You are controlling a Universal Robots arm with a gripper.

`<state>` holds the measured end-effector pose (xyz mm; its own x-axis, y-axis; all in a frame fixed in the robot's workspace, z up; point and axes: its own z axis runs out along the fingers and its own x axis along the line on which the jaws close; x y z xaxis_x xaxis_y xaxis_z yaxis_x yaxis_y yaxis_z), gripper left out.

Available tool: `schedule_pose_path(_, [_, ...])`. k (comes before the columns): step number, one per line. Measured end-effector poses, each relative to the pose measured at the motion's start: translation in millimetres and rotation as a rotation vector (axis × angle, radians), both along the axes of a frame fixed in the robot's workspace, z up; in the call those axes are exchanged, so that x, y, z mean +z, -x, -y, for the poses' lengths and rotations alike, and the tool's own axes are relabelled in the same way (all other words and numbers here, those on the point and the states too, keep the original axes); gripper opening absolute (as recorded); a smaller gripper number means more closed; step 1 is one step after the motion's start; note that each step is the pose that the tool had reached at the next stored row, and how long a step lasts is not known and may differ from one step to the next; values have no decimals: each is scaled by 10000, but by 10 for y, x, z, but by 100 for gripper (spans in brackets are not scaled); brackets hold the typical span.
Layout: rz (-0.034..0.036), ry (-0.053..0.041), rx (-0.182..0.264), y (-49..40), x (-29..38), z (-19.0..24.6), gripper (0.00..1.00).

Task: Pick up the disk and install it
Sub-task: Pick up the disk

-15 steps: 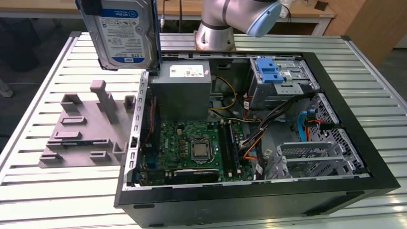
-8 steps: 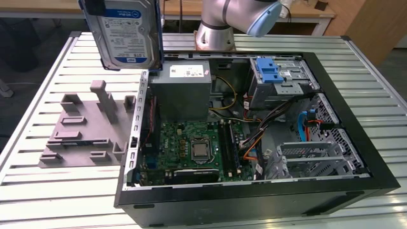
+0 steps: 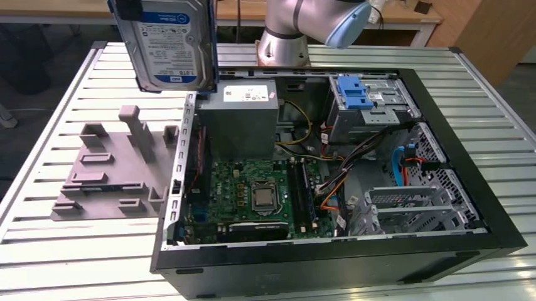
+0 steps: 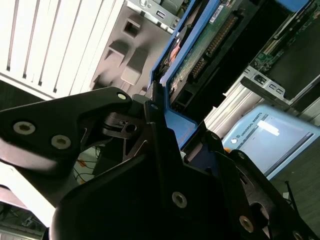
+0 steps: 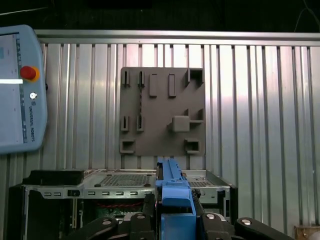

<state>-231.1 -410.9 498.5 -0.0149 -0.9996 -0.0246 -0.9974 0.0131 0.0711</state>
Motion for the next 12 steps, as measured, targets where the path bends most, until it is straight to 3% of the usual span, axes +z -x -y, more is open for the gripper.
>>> schedule_pose_path(12, [1, -1, 0, -62, -3, 0, 36])
